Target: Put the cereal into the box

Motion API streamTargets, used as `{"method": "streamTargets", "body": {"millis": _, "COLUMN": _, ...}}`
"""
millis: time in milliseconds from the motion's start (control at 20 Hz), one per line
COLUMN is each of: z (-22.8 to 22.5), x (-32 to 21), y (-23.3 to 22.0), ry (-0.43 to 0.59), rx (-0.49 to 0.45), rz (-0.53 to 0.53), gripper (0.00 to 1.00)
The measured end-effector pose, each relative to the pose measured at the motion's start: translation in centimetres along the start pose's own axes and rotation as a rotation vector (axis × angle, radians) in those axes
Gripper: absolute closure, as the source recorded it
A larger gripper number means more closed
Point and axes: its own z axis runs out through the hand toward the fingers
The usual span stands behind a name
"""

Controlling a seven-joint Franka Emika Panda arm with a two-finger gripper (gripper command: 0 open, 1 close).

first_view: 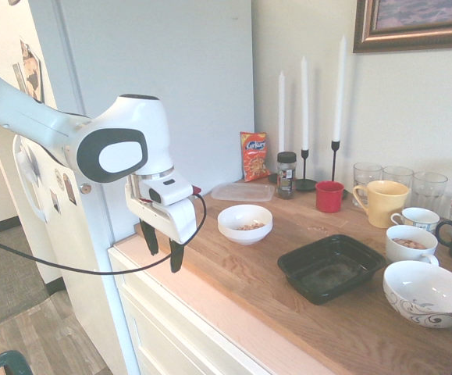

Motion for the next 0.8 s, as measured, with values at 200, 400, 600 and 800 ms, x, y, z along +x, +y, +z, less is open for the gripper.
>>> {"method": "streamTargets", "body": {"millis": 200, "z": -0.3, "x": 0.4, "y": -0.3, "ry": 0.024, "rx": 0.013, "rz": -0.007, "gripper": 0.00}}
{"method": "streamTargets", "body": {"millis": 400, "z": -2.2, "x": 1.3, "y": -2.9, "ry": 0.097, "rx": 0.008, "rz": -0.060, "gripper": 0.00}}
{"method": "streamTargets", "body": {"millis": 600, "z": -3.3, "x": 0.7, "y": -8.3, "ry": 0.199, "rx": -0.037, "rz": -0.143, "gripper": 0.00}}
{"method": "streamTargets", "body": {"millis": 800, "z": -2.6, "x": -0.2, "y": -13.4, "ry": 0.306, "rx": -0.109, "rz": -0.227, "gripper": 0.00}}
